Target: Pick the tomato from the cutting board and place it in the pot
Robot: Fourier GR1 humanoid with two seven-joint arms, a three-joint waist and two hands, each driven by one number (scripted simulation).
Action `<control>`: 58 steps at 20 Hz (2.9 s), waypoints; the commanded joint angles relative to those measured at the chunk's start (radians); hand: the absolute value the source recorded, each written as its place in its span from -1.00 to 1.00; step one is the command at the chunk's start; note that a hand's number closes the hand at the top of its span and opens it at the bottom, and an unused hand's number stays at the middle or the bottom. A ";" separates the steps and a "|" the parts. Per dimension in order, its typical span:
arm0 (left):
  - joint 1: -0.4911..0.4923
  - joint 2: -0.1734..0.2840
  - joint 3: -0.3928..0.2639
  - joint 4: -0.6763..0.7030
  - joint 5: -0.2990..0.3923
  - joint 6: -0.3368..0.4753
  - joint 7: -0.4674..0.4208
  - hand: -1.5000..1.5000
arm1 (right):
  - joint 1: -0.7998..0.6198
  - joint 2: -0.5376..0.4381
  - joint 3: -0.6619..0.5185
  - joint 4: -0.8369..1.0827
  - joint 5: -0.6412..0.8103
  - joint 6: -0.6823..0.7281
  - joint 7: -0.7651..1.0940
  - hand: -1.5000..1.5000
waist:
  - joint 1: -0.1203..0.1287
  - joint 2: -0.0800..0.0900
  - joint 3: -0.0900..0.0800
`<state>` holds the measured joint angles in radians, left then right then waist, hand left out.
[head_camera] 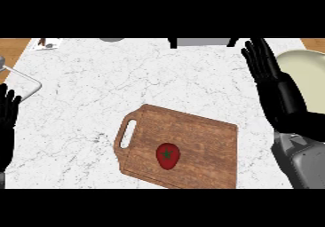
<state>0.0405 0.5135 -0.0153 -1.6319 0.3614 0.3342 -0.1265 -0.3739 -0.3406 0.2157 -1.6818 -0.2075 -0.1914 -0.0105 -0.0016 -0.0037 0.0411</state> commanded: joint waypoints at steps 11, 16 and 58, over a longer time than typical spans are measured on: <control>0.072 0.073 -0.122 0.108 -0.134 -0.031 0.142 0.00 | 0.224 -0.142 0.242 0.042 0.542 -0.226 -0.033 -1.00 | -0.027 -0.002 -0.041; -0.021 0.042 -0.098 0.160 -0.176 -0.078 0.175 0.00 | 0.405 -0.083 0.285 -0.072 0.584 -0.236 -0.047 -1.00 | -0.005 0.003 -0.041; 0.000 -0.056 -0.071 0.068 -0.297 -0.099 0.277 0.00 | -0.343 0.337 0.458 0.306 0.515 0.766 1.099 -1.00 | 0.009 0.003 -0.041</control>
<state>0.0441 0.4735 -0.0795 -1.5478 0.0901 0.2261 0.1157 -0.6639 -0.0544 0.6929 -1.4093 0.3211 0.4955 0.9541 0.0074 -0.0006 -0.0002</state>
